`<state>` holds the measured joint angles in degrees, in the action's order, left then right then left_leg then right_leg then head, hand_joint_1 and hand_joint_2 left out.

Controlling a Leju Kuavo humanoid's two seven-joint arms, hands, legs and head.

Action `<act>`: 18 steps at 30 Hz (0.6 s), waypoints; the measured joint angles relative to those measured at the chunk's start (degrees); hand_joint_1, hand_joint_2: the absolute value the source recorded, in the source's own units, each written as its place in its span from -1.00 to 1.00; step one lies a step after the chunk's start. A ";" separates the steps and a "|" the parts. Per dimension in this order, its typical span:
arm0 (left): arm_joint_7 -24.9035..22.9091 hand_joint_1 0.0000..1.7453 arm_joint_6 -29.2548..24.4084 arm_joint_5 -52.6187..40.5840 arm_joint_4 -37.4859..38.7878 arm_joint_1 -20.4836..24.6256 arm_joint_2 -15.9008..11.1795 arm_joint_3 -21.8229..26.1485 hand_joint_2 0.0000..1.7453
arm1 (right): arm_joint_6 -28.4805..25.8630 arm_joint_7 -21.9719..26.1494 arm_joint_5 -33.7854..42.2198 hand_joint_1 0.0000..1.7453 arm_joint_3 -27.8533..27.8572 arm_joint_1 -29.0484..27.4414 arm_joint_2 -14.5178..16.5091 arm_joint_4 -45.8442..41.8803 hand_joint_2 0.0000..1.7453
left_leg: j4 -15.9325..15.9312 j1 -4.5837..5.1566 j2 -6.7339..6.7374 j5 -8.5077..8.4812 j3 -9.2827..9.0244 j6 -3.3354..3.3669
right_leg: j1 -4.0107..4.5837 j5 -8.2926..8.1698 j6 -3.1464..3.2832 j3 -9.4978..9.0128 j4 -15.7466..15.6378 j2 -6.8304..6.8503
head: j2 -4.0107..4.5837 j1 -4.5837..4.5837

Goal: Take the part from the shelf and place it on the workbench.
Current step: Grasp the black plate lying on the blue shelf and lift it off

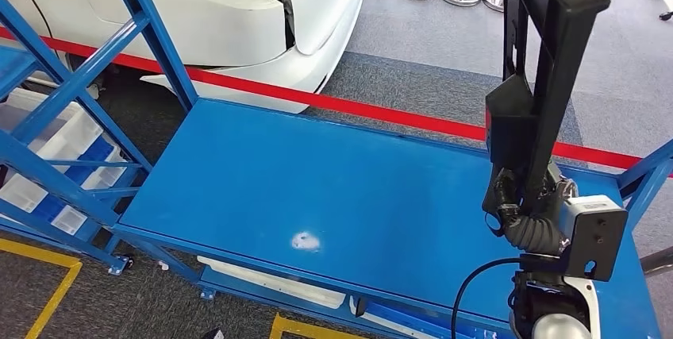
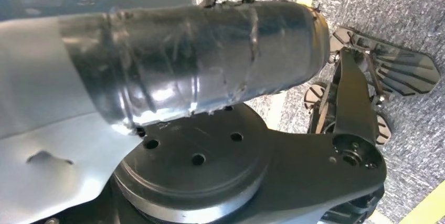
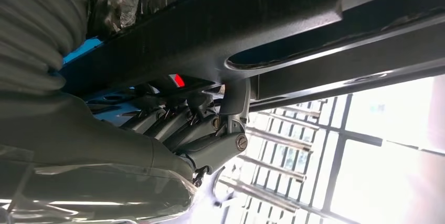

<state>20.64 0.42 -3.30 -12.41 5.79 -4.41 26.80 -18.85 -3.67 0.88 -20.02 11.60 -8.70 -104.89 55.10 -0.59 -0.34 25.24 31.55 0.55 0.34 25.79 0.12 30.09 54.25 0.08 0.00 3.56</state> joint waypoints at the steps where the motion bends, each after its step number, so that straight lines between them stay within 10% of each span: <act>1: 0.02 -1.00 0.01 -0.10 0.00 -0.03 0.08 0.02 -1.00 | -0.16 0.13 0.43 1.00 -0.09 -0.09 0.04 -0.74 1.00 | -0.06 -0.08 0.00 -0.10 0.03 0.25 | -0.04 0.23 -0.32 0.09 0.18 -0.01 | 0.00 -0.01; 6: -0.43 -1.00 -0.17 -0.07 0.00 0.02 0.53 0.42 -1.00 | -1.34 1.11 1.54 1.00 -0.41 -0.80 0.13 -2.79 1.00 | -0.25 -0.32 0.02 -0.42 0.28 1.22 | -0.44 7.84 -1.94 7.06 15.08 -0.01 | 0.00 -0.25; 8: -0.54 -1.00 -0.35 -0.07 0.00 -0.02 0.61 0.61 -1.00 | -1.78 1.19 1.23 1.00 -0.49 -1.33 0.13 -2.97 1.00 | -0.22 -0.31 0.01 -0.42 0.35 1.23 | -0.48 8.14 -2.01 9.00 18.61 -0.01 | 0.00 -0.26; 13: -0.62 -1.00 -0.67 -0.05 0.00 0.05 0.87 0.84 -1.00 | -2.42 1.33 0.39 1.00 -0.57 -1.50 0.13 -4.07 1.00 | -0.14 0.03 -0.08 -0.40 0.32 0.74 | -0.23 0.08 -0.60 1.00 1.33 0.00 | 0.00 -0.21; 18: -0.97 -1.00 -0.95 0.13 0.00 0.07 0.87 0.96 -1.00 | -3.40 1.77 -0.31 1.00 -0.92 -1.43 0.32 -4.30 1.00 | 1.82 0.05 -0.05 1.40 1.16 -0.79 | -0.52 -1.10 0.83 0.41 -0.73 0.11 | 0.00 -0.08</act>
<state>19.67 -0.54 -3.17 -12.41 5.85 -3.54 27.75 -22.24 -1.90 0.57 -20.94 10.17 -8.38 -109.19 56.93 -0.54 -0.39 26.64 32.71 -0.24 -0.18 24.69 0.96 30.50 53.52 0.19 0.00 3.48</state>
